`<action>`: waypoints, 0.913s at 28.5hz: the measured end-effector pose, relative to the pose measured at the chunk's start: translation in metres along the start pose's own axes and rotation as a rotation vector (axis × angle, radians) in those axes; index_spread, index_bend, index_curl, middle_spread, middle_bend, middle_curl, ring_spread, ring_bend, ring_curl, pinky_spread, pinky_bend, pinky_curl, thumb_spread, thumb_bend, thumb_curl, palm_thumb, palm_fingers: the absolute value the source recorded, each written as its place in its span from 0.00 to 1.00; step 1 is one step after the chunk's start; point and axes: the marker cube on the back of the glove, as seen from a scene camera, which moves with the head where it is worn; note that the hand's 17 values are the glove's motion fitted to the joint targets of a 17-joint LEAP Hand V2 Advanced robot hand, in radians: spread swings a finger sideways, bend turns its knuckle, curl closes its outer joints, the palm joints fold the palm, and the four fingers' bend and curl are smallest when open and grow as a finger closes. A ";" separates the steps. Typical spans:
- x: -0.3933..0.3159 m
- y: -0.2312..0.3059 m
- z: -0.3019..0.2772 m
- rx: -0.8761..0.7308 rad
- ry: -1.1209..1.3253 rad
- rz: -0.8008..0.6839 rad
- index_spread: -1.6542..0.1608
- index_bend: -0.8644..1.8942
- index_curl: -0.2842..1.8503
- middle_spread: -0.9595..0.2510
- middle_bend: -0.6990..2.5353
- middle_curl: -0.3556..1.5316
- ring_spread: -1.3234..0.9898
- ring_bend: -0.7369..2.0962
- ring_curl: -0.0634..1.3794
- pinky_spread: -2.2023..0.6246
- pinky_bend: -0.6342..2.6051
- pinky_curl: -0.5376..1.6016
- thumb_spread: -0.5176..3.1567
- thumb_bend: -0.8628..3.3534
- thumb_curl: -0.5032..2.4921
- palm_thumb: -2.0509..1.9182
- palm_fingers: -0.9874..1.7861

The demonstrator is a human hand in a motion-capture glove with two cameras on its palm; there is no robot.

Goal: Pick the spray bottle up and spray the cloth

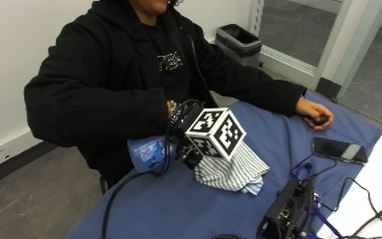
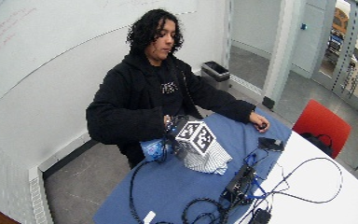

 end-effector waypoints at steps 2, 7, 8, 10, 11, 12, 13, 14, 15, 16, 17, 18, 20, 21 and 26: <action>0.001 -0.004 0.004 -0.020 0.011 0.009 0.79 0.40 0.43 0.63 0.41 0.50 0.49 0.52 0.41 0.70 0.35 0.47 0.22 0.20 0.44 0.78 0.82; 0.018 0.002 0.024 -0.088 0.048 0.020 0.79 0.40 0.43 0.63 0.41 0.50 0.49 0.52 0.41 0.70 0.35 0.47 0.22 0.20 0.44 0.78 0.82; 0.018 0.002 0.023 -0.088 0.046 0.019 0.78 0.39 0.43 0.63 0.41 0.50 0.49 0.52 0.41 0.70 0.35 0.47 0.22 0.20 0.45 0.78 0.82; 0.016 0.004 0.020 -0.081 0.042 0.011 0.78 0.39 0.43 0.63 0.41 0.50 0.49 0.52 0.41 0.70 0.35 0.47 0.22 0.20 0.45 0.78 0.82; 0.014 0.005 0.018 -0.073 0.038 0.001 0.78 0.39 0.43 0.63 0.41 0.50 0.49 0.52 0.41 0.70 0.35 0.47 0.22 0.20 0.45 0.78 0.82; 0.012 0.007 0.016 -0.063 0.033 -0.012 0.78 0.39 0.43 0.63 0.41 0.50 0.49 0.52 0.41 0.70 0.35 0.47 0.22 0.20 0.45 0.78 0.82; 0.010 0.009 0.013 -0.051 0.027 -0.027 0.78 0.39 0.43 0.63 0.41 0.50 0.49 0.52 0.41 0.70 0.35 0.47 0.23 0.20 0.45 0.78 0.82; 0.007 0.012 0.010 -0.039 0.022 -0.042 0.78 0.39 0.44 0.63 0.41 0.50 0.49 0.52 0.41 0.70 0.35 0.47 0.23 0.20 0.45 0.78 0.82; 0.004 0.014 0.007 -0.027 0.018 -0.056 0.78 0.39 0.44 0.63 0.41 0.50 0.49 0.52 0.41 0.70 0.35 0.47 0.23 0.20 0.45 0.78 0.82; 0.001 0.016 0.004 -0.015 0.015 -0.069 0.78 0.39 0.44 0.63 0.41 0.50 0.49 0.52 0.41 0.70 0.35 0.47 0.23 0.20 0.45 0.78 0.82; -0.002 0.018 0.001 -0.002 0.012 -0.083 0.78 0.39 0.44 0.63 0.41 0.50 0.49 0.52 0.41 0.70 0.35 0.47 0.23 0.20 0.45 0.78 0.82; -0.006 0.020 -0.002 0.015 0.005 -0.101 0.78 0.39 0.44 0.63 0.41 0.50 0.49 0.52 0.41 0.70 0.35 0.47 0.23 0.20 0.45 0.78 0.82; -0.016 0.026 -0.012 0.057 -0.022 -0.150 0.78 0.38 0.44 0.63 0.41 0.50 0.49 0.52 0.41 0.70 0.34 0.47 0.23 0.20 0.45 0.78 0.82; -0.022 0.029 -0.017 0.078 -0.038 -0.178 0.78 0.38 0.44 0.63 0.41 0.50 0.49 0.52 0.41 0.70 0.34 0.47 0.23 0.20 0.45 0.78 0.82; -0.050 0.040 -0.042 0.177 -0.118 -0.324 0.78 0.38 0.44 0.63 0.41 0.50 0.49 0.52 0.41 0.70 0.34 0.47 0.23 0.20 0.45 0.78 0.82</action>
